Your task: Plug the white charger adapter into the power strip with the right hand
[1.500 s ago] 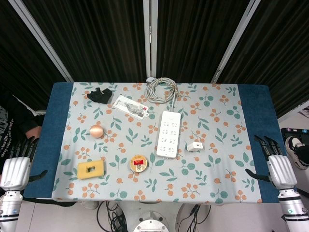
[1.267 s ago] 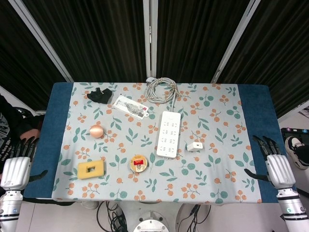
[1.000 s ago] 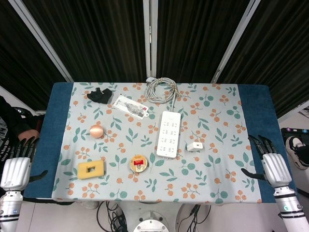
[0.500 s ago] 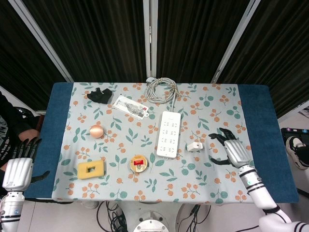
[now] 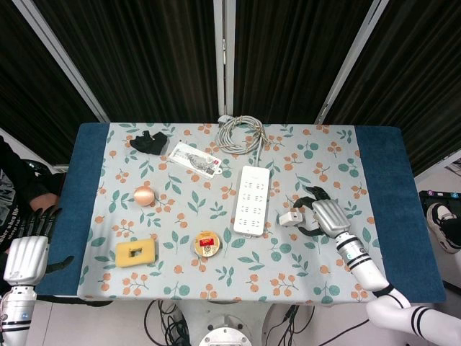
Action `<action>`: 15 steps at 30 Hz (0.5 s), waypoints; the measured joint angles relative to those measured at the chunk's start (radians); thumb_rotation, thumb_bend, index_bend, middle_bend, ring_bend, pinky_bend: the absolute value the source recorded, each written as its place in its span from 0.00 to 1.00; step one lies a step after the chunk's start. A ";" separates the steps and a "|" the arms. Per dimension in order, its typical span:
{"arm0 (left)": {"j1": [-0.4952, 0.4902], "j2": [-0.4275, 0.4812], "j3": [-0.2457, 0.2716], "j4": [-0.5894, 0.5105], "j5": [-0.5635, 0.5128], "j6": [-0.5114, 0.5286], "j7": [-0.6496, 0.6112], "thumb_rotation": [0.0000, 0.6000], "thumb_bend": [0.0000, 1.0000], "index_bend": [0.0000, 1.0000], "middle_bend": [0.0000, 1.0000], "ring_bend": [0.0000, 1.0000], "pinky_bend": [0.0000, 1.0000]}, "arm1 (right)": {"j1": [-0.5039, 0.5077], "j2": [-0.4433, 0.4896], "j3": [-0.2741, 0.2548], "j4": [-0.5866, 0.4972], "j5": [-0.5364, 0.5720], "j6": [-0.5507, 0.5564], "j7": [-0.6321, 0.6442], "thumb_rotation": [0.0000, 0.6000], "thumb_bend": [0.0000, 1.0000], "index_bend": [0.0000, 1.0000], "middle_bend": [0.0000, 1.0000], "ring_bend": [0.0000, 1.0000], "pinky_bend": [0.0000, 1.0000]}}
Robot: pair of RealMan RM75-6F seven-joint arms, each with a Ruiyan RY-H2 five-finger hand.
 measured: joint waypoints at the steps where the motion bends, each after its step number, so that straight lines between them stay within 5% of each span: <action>1: 0.000 0.000 0.000 0.001 -0.001 0.000 -0.001 1.00 0.00 0.09 0.03 0.00 0.00 | 0.003 -0.003 0.000 0.005 0.005 -0.003 0.001 1.00 0.15 0.37 0.35 0.07 0.06; 15: 0.000 -0.003 -0.002 0.005 0.003 0.004 -0.001 1.00 0.00 0.09 0.03 0.00 0.00 | 0.036 -0.064 -0.004 0.071 0.013 -0.016 0.042 1.00 0.20 0.44 0.42 0.11 0.07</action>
